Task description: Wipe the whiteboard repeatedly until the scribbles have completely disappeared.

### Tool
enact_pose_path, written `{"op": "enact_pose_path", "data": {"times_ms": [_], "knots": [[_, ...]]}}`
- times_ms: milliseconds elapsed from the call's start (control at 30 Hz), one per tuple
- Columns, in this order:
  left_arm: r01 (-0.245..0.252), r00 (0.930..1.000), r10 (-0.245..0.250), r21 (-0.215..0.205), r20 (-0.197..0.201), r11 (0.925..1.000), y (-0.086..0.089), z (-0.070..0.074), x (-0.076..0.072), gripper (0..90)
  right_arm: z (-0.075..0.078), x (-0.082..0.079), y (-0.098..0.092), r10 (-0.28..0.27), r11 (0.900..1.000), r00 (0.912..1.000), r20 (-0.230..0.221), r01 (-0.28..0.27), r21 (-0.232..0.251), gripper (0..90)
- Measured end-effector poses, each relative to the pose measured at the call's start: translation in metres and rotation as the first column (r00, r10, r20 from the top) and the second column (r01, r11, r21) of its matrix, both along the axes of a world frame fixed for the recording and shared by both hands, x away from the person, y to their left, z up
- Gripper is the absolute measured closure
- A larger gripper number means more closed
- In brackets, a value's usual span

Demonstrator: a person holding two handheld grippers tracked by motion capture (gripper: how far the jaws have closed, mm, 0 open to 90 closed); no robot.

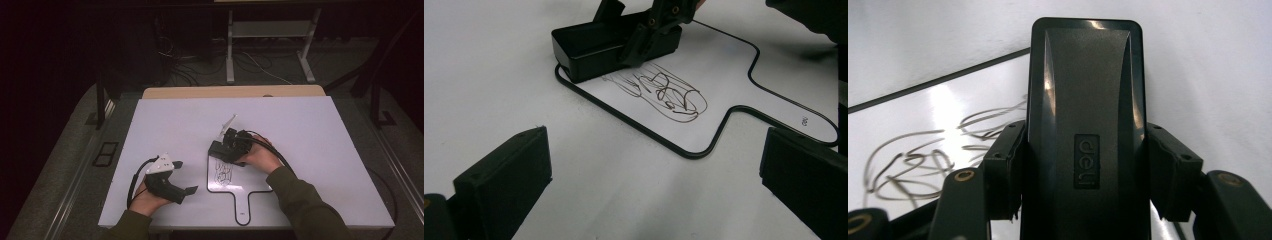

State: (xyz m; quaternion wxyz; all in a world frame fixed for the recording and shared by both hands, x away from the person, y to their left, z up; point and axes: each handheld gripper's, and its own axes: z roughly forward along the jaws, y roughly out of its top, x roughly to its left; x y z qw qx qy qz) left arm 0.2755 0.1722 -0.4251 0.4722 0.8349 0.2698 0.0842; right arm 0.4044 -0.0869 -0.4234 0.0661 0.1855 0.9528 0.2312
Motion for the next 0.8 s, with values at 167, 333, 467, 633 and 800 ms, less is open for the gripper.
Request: {"op": "enact_pose_path", "data": {"times_ms": [167,333,467,633,800], "knots": [[0.002,1.0000,-0.002,0.000,-0.001,1.0000,0.000,0.000,0.000,0.0,0.000,0.003,0.001,-0.025,1.000,0.9996,-0.011,0.025,0.001,38.7],[0.004,1.0000,-0.004,0.001,-0.003,1.0000,-0.002,-0.001,0.000,0.0,0.000,0.002,0.004,-0.009,1.000,0.9999,-0.004,0.009,0.004,38.7],[0.005,1.0000,-0.005,0.002,-0.002,1.0000,-0.002,0.000,0.000,0.0,0.000,0.001,0.010,0.000,1.000,1.0000,-0.006,0.000,0.002,38.7],[0.004,1.0000,-0.004,0.000,-0.003,1.0000,-0.001,-0.001,0.000,0.0,0.000,-0.003,0.019,0.008,1.000,0.9999,-0.014,-0.008,0.004,38.7],[0.003,1.0000,-0.003,-0.001,-0.002,1.0000,-0.001,0.000,0.000,0.0,0.000,-0.005,0.025,0.027,1.000,0.9996,-0.009,-0.027,-0.002,38.7]]}}
